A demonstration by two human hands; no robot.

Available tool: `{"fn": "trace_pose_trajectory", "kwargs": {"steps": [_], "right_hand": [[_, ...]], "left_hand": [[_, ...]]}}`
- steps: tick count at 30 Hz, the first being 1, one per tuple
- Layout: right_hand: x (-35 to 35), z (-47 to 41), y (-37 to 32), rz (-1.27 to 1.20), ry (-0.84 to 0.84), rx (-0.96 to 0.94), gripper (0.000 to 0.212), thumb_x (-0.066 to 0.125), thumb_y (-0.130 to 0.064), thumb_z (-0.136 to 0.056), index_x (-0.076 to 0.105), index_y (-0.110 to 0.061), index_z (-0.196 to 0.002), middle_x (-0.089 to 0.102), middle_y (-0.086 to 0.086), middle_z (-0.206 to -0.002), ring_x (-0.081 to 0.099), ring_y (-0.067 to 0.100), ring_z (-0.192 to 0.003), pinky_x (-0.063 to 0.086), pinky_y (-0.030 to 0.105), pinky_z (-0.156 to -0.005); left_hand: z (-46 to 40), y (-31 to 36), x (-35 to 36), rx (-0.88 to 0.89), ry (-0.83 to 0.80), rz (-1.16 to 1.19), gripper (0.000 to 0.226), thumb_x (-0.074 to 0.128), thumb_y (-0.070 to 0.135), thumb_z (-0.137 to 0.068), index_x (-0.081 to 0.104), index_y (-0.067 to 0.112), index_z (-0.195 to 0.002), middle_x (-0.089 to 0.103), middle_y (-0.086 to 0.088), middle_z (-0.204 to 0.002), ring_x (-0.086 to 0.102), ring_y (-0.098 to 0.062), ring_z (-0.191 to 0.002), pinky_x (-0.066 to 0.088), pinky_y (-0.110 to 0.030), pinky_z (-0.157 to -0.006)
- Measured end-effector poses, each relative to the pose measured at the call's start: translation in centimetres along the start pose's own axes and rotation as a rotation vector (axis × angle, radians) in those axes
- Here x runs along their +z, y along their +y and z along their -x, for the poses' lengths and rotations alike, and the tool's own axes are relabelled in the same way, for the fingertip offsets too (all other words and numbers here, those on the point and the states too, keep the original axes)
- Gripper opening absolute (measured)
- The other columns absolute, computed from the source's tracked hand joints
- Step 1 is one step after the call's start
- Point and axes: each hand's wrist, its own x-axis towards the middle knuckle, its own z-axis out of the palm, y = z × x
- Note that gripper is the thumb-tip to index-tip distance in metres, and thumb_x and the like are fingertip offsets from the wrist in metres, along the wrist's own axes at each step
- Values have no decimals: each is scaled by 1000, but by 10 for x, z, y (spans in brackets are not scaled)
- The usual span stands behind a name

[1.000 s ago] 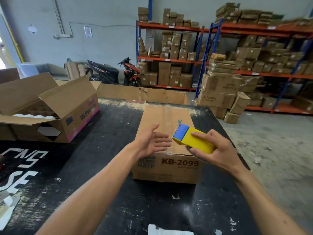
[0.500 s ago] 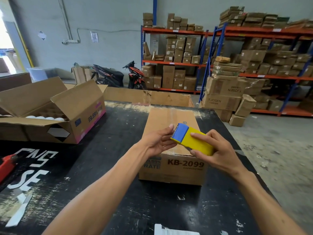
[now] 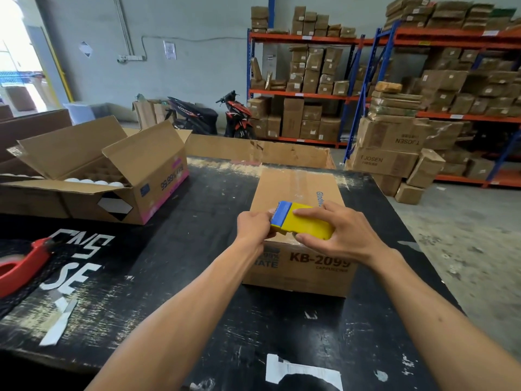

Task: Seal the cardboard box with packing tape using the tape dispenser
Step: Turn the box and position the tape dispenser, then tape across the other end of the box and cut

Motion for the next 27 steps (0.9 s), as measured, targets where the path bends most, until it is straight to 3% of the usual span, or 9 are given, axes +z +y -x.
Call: {"fn": "trace_pose_trajectory", "kwargs": {"steps": [3,6,13,20,24,27], "right_hand": [[-9,1,9,-19,-42,-3,57,58,-77,-80,61,-49,-130,58,-12,-87,54,8,-74,42,25,-57],[-14,4,17,-42,-111,-20,63,52,-84,-79,57,-51,-132,60,-8,-93,58,12,-79,50,35,-62],[-20,10,26,7,-151,-55,63,51,-87,-76,60,-53,-129,57,-8,-86,58,12,-75,50,40,-58],[-7,3,36,53,-312,-115,60,60,-73,-78,59,-48,-134,48,-8,-88,51,12,-73,40,22,-59],[-1,-1,40,42,-355,-153,62,60,-70,-80,59,-43,-136,47,-7,-88,48,11,-72,36,17,-61],[1,-3,42,33,-358,-163,62,59,-69,-81,59,-43,-137,46,-7,-88,48,11,-72,35,15,-61]], "left_hand": [[-9,-3,-22,-6,117,56,19,65,12,-93,70,-2,-81,74,-11,-70,66,-20,-58,55,-29,-58],[-11,-12,-37,7,115,64,19,66,17,-93,72,0,-85,77,-12,-76,71,-19,-64,58,-32,-67],[-12,-38,-55,78,187,104,24,67,18,-94,71,8,-73,74,-8,-69,65,-16,-59,51,-25,-57],[-7,-62,-59,132,286,58,19,75,21,-88,73,16,-71,67,4,-68,55,-10,-64,47,-24,-62],[-8,-71,-55,158,333,87,17,75,23,-88,75,16,-72,68,5,-65,56,-10,-66,50,-29,-67],[-9,-73,-54,184,343,108,13,74,21,-89,76,17,-77,67,8,-65,56,-6,-64,50,-25,-66]]}}
